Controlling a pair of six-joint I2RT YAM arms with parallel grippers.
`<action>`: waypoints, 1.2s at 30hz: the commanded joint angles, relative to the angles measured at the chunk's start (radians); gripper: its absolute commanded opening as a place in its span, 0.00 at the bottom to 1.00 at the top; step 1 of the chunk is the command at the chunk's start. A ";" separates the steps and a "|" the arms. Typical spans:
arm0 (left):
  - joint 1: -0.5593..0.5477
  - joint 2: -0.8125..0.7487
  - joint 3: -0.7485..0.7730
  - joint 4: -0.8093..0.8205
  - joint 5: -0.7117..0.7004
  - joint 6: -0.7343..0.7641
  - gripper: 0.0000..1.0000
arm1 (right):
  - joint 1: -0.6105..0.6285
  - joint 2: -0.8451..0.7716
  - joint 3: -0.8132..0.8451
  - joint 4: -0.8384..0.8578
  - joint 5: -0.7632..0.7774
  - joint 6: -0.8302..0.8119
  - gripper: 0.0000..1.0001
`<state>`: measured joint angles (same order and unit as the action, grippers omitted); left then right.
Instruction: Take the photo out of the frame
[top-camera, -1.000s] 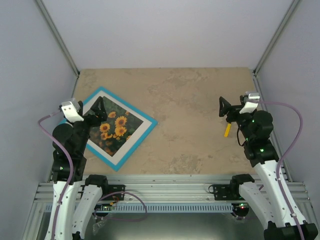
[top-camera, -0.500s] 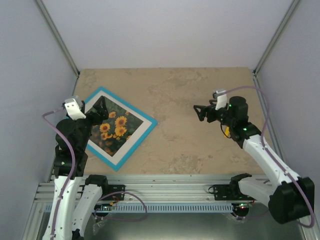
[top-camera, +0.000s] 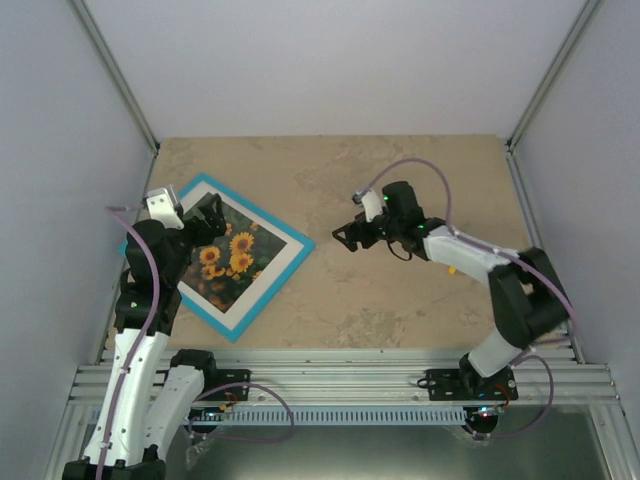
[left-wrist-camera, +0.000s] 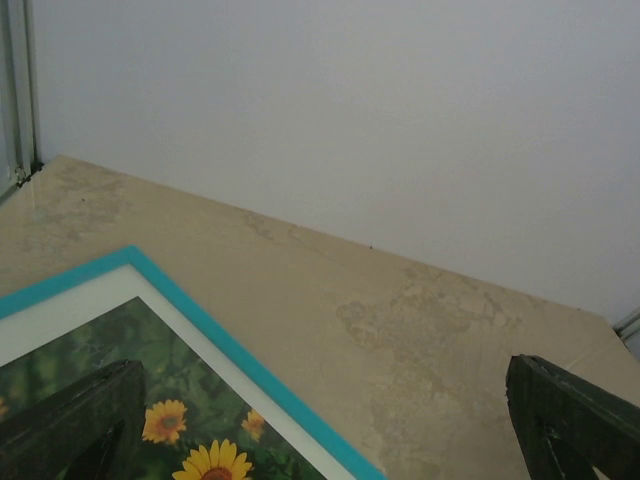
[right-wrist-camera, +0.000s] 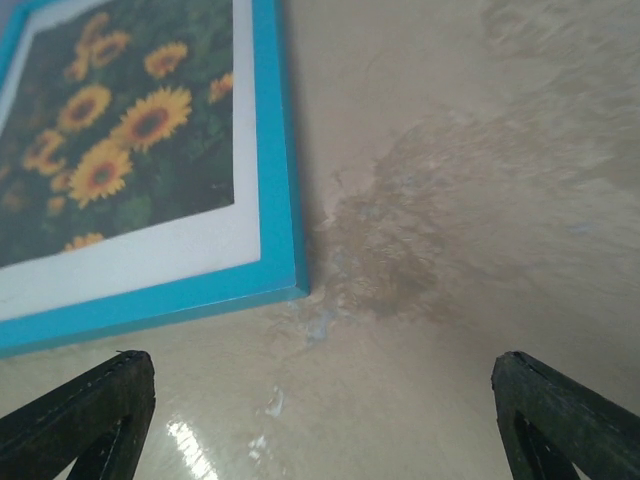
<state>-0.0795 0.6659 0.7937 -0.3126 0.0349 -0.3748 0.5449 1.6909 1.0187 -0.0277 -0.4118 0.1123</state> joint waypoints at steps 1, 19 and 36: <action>0.007 -0.004 0.003 0.000 0.022 -0.008 1.00 | 0.045 0.157 0.127 0.024 -0.025 -0.053 0.90; 0.005 0.023 0.001 0.009 0.070 -0.016 1.00 | 0.124 0.576 0.504 -0.050 -0.071 -0.063 0.57; 0.007 0.029 0.003 0.012 0.107 -0.012 1.00 | 0.091 0.493 0.377 -0.083 0.079 -0.008 0.06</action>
<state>-0.0792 0.7029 0.7937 -0.3149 0.1150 -0.3824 0.6662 2.2341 1.4796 -0.0597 -0.4267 0.0654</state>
